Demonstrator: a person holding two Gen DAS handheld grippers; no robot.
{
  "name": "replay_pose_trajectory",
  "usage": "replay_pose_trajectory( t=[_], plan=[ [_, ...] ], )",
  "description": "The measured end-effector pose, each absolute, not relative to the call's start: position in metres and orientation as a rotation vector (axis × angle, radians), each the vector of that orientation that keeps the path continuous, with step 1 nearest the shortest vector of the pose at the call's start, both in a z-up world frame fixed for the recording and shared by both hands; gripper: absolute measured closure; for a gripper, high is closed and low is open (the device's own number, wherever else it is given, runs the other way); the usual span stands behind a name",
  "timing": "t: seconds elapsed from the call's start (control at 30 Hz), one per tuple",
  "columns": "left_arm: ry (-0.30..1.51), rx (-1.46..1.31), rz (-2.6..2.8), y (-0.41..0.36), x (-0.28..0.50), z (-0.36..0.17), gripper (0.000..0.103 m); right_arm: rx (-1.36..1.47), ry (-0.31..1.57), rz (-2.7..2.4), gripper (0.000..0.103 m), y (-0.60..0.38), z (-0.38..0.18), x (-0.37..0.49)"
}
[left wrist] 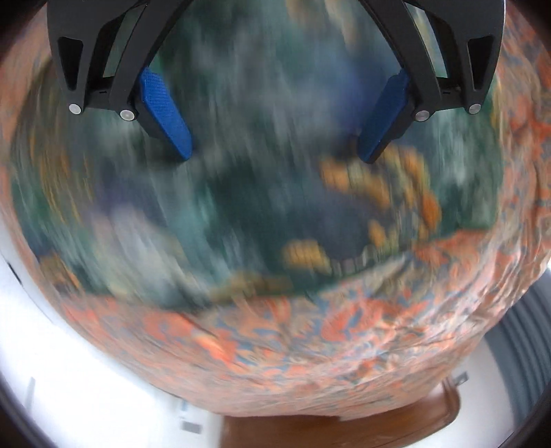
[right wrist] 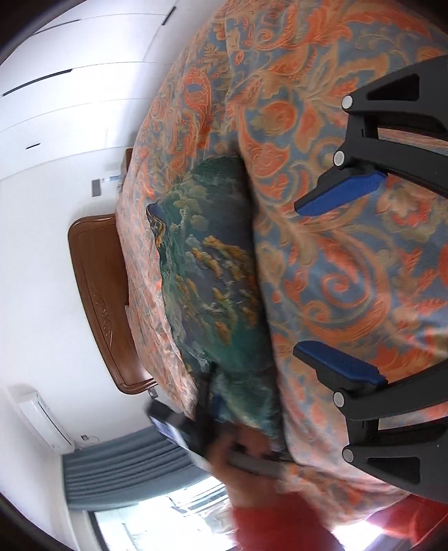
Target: Fold large clothes
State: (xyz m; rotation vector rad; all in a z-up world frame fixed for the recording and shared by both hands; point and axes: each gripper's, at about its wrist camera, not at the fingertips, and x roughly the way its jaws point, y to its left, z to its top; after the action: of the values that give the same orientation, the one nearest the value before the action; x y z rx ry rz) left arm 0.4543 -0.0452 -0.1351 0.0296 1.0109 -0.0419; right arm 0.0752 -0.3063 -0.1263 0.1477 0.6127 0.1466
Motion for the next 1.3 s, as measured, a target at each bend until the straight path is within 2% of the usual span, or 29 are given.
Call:
replay_pose_trajectory(
  t=[0.13,0.3,0.83,1.3],
  plan=[
    [1.014,-0.068,-0.004,-0.043,0.496,-0.132,0.007,0.161,0.642,0.157,0.026,-0.31,-0.141,0.078],
    [0.996,-0.098,-0.009,-0.044,0.5,-0.135,0.007,0.218,0.66,0.158,0.026,-0.319,-0.152,0.082],
    [0.912,0.121,-0.102,-0.072,0.342,-0.143,0.007,0.214,0.685,0.138,0.026,-0.316,-0.162,0.09],
    [0.883,0.166,-0.108,-0.063,0.273,-0.14,0.007,0.158,0.715,0.074,0.026,-0.303,-0.173,0.093]
  ],
)
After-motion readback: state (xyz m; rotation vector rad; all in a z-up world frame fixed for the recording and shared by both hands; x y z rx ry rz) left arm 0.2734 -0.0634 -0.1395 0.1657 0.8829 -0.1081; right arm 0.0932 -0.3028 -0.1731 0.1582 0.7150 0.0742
